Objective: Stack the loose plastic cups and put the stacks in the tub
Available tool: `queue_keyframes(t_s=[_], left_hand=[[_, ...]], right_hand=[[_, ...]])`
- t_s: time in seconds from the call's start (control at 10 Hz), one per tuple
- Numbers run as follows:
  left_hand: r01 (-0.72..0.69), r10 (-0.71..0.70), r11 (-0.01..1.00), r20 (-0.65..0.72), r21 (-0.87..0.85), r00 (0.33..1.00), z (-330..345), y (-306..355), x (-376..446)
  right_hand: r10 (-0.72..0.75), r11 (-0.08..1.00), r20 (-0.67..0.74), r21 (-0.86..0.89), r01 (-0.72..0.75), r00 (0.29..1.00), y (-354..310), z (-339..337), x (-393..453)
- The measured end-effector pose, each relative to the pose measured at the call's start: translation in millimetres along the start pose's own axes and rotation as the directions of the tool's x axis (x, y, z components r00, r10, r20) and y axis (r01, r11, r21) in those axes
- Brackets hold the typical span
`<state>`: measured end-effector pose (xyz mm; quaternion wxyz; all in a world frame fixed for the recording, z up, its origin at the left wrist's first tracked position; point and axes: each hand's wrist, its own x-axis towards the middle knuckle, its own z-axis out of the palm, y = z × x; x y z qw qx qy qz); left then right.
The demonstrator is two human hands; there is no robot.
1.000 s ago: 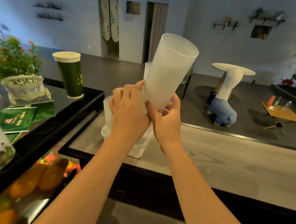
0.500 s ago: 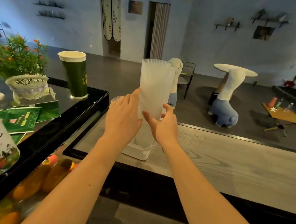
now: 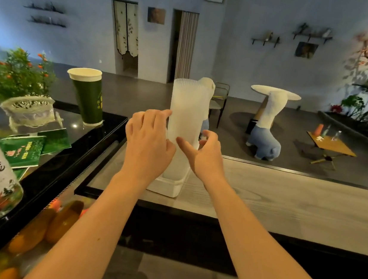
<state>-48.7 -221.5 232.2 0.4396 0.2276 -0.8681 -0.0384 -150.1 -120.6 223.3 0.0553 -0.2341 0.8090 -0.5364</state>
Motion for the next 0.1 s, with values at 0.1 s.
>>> queue_keyframes(t_s=[0.1], left_hand=[[0.022, -0.015, 0.966, 0.026, -0.259, 1.000, -23.3, 18.4, -4.4]], right_hand=[[-0.062, 0.996, 0.012, 0.069, 0.061, 0.998, -13.5, -26.4, -19.4]])
